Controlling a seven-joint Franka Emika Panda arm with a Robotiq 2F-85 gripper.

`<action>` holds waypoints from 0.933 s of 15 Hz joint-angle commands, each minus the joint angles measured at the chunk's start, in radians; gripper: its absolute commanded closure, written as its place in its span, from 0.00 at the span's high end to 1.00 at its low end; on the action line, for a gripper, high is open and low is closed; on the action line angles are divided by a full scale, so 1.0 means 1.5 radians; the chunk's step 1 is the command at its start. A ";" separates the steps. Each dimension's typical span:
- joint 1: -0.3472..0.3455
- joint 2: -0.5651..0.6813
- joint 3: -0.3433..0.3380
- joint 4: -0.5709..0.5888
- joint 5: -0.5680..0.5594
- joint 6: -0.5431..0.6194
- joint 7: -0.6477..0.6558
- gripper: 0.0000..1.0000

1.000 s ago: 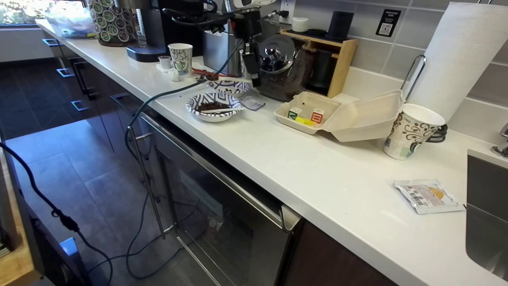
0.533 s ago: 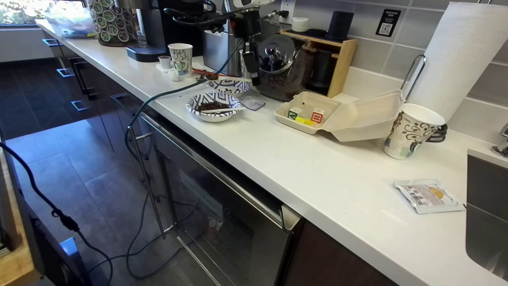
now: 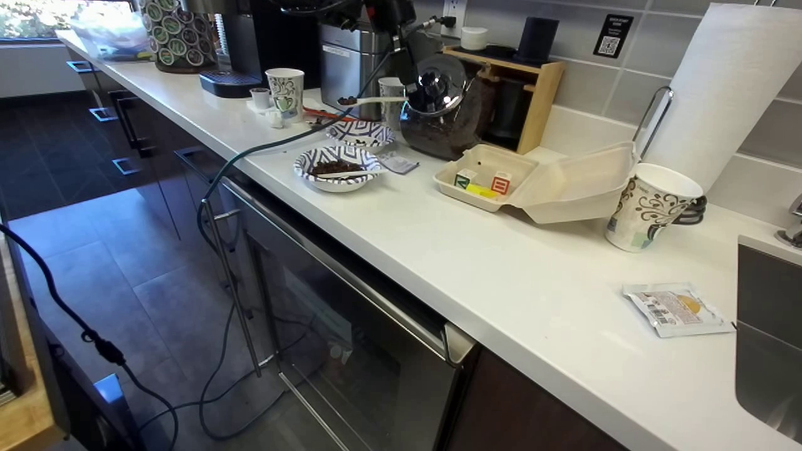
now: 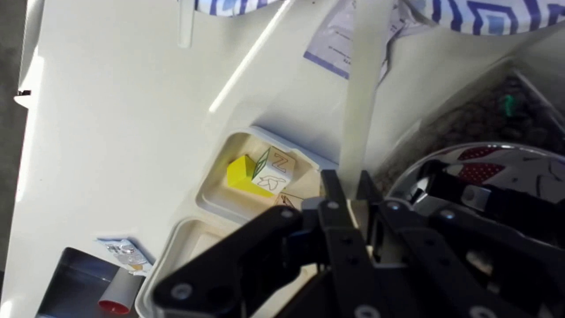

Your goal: Use the spoon to scoop up contents from the bowl to right into the bowl to the left

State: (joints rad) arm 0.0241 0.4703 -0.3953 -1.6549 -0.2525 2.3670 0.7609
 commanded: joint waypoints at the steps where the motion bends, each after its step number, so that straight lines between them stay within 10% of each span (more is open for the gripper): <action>1: 0.009 -0.016 0.012 0.005 -0.044 -0.023 0.040 0.03; 14: 0.046 -0.061 0.030 -0.053 -0.173 0.041 0.243 0.03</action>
State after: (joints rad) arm 0.0879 0.3974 -0.3597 -1.6882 -0.4517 2.3958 1.0396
